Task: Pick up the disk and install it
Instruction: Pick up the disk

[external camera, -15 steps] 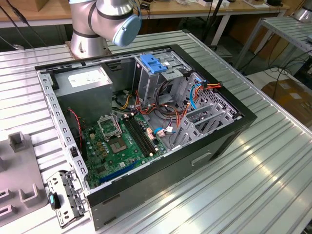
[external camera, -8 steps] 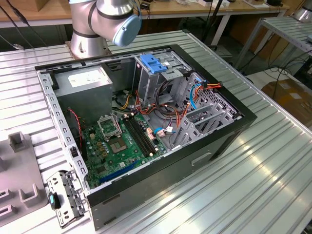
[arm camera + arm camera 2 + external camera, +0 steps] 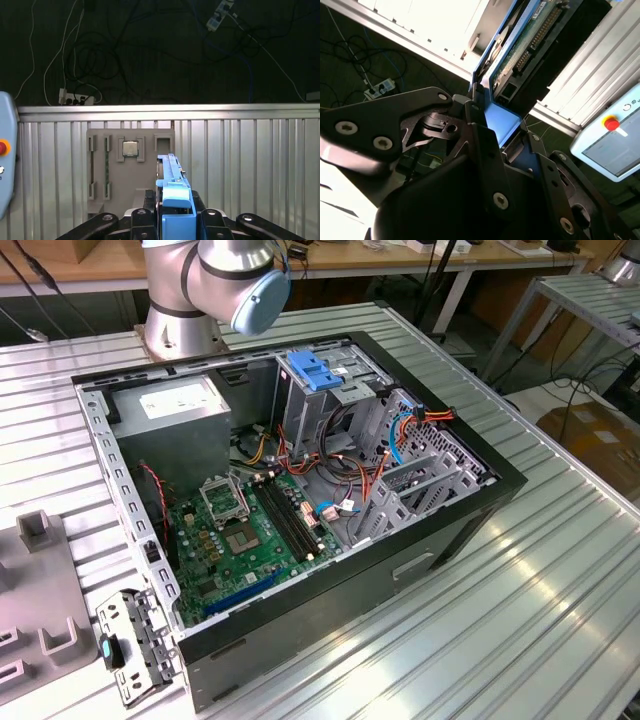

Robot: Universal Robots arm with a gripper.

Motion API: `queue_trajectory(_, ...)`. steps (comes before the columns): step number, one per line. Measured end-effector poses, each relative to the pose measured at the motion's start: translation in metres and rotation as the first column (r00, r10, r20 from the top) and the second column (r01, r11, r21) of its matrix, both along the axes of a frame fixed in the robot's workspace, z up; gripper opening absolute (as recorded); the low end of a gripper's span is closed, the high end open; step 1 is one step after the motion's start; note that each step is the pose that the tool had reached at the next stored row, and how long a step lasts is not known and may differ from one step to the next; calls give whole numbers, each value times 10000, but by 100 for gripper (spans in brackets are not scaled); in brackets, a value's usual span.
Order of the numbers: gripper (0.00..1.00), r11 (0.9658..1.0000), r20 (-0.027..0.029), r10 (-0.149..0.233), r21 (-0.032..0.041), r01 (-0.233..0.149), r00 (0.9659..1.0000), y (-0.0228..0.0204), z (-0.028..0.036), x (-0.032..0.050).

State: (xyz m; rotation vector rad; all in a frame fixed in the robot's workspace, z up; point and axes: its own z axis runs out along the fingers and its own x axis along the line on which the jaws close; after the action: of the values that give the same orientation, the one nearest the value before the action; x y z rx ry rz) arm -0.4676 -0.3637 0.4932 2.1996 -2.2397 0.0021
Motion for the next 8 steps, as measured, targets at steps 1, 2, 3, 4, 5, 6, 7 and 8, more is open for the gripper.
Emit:
queue_trajectory(1,37,10000,-1,0,-1,0,10000,0,1,7)
queue_trajectory(2,37,10000,0,0,0,0,10000,0,0,13)
queue_trajectory(3,37,10000,0,0,0,0,10000,0,0,19)
queue_trajectory(4,37,10000,-1,0,0,0,10000,0,1,25)
queue_trajectory(5,37,10000,1,0,0,0,10000,0,-1,29)
queue_trajectory(6,37,10000,0,0,0,0,10000,0,0,33)
queue_trajectory(7,37,10000,0,0,0,0,10000,0,0,37)
queue_trajectory(8,37,10000,1,0,0,0,10000,0,0,40)
